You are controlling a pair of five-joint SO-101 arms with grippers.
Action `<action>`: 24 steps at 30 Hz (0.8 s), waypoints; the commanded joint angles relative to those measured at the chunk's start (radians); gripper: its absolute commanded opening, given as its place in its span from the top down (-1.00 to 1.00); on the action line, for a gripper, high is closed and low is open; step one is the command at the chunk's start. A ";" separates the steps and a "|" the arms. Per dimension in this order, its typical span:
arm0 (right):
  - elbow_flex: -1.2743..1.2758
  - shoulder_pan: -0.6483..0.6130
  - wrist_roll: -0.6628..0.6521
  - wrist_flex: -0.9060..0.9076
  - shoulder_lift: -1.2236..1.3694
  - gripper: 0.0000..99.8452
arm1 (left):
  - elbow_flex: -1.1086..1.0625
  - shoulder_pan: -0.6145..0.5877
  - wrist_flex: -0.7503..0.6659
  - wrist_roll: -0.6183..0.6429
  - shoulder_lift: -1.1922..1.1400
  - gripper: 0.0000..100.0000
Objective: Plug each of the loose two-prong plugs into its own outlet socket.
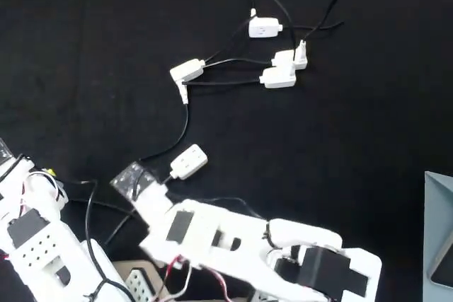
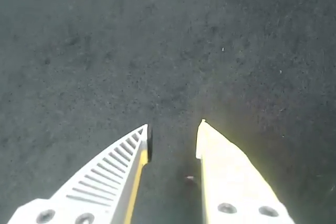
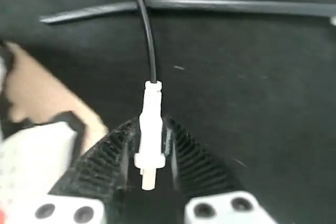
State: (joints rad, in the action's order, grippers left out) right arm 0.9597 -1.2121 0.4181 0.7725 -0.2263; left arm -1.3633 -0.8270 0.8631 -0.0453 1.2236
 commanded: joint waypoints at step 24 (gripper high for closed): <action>0.068 0.945 -0.690 0.422 -0.438 0.97 | 0.004 0.001 -0.023 0.003 0.014 0.69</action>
State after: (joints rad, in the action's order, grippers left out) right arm 0.9981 -0.3728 -0.1834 1.2589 -0.7081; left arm -1.3617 -0.8270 0.8631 -0.0453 1.2236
